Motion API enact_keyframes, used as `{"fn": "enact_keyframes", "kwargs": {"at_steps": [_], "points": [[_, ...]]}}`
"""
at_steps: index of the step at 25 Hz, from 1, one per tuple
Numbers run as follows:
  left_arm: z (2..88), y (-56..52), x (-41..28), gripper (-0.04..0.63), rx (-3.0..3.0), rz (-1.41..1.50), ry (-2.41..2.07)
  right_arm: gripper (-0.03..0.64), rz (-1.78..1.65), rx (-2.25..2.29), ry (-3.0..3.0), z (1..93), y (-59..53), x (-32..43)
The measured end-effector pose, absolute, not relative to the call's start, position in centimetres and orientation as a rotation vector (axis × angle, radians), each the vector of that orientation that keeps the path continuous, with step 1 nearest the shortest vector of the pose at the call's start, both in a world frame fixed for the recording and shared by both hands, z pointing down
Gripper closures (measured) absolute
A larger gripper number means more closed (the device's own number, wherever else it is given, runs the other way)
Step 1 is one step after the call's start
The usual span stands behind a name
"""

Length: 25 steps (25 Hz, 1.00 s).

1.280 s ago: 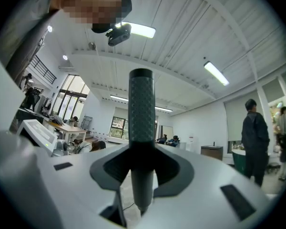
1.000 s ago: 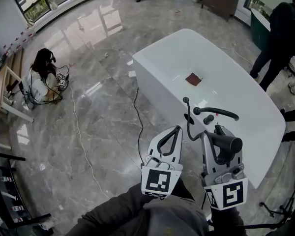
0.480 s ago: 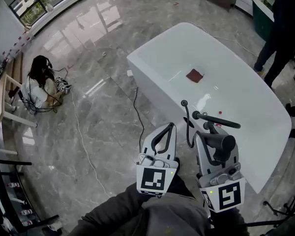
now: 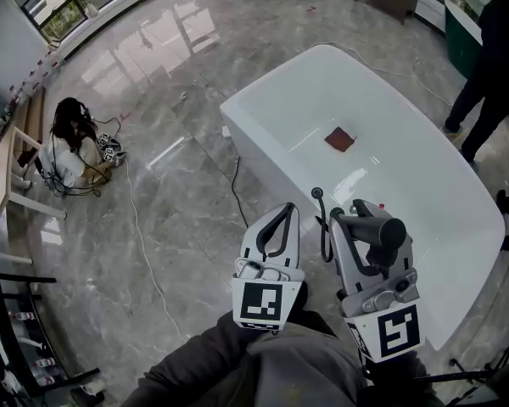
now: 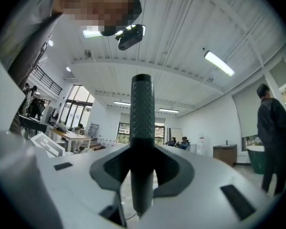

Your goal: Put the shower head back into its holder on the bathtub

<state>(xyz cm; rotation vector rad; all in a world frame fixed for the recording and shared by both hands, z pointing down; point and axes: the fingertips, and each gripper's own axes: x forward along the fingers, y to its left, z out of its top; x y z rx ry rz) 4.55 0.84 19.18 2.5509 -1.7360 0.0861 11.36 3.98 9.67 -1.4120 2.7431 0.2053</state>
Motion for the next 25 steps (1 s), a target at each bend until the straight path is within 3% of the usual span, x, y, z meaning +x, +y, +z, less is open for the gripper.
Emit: {"fn": "enact_keyframes", "kwargs": {"at_steps": [25], "points": [[20.6, -14.4, 2.7, 0.592, 2.692, 0.026, -1.422, 0.488, 0.156, -1.682, 2.720, 10.7, -9.7, 8.1]]}}
